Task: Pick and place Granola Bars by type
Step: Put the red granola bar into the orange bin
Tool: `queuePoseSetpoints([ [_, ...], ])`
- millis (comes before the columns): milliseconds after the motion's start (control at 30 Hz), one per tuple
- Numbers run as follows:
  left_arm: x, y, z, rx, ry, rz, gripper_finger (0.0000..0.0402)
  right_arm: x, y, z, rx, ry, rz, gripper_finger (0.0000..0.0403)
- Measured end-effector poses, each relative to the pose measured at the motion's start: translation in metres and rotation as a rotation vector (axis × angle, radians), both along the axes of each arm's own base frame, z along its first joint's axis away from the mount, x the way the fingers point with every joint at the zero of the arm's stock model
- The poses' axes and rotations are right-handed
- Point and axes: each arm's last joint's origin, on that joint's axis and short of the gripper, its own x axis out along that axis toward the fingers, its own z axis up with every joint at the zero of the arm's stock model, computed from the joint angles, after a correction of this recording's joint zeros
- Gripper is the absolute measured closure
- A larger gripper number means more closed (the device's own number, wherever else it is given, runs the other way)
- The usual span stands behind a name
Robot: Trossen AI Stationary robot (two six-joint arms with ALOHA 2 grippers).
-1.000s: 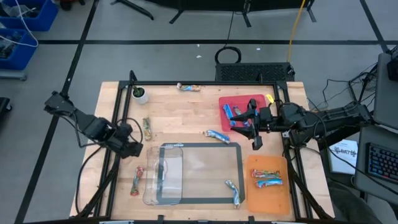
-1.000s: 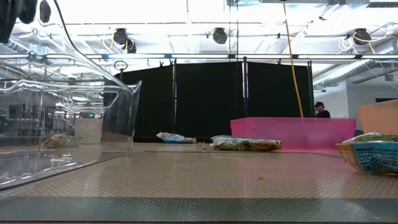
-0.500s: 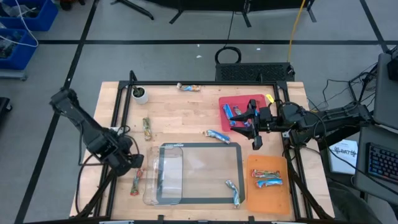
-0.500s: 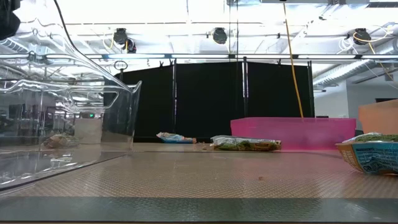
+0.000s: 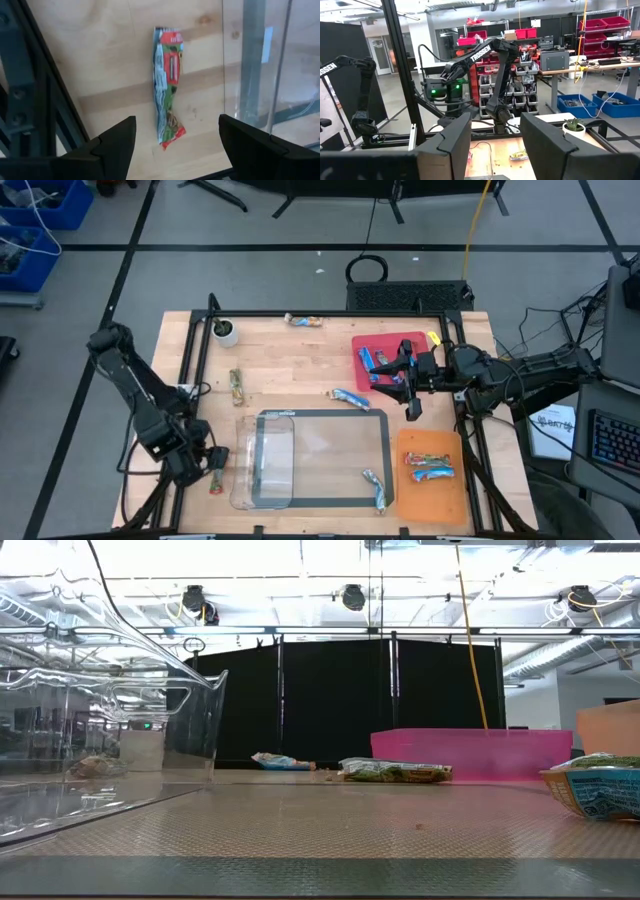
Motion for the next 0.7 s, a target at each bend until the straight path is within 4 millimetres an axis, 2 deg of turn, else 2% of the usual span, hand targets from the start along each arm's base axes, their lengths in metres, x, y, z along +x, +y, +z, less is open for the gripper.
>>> queuePoseSetpoints([
  [267,0.001,-0.018,-0.013,0.007,0.01,-0.024,0.0122,0.001,-0.005,0.0,0.025,0.003,-0.019,0.024],
  [500,0.003,-0.024,-0.025,0.04,0.073,-0.021,0.0116,0.001,-0.005,0.0,0.029,0.004,-0.02,0.0237],
  [700,0.006,-0.028,-0.032,0.058,0.084,-0.019,0.0129,0.001,-0.005,0.0,0.032,0.005,-0.019,0.0238],
])
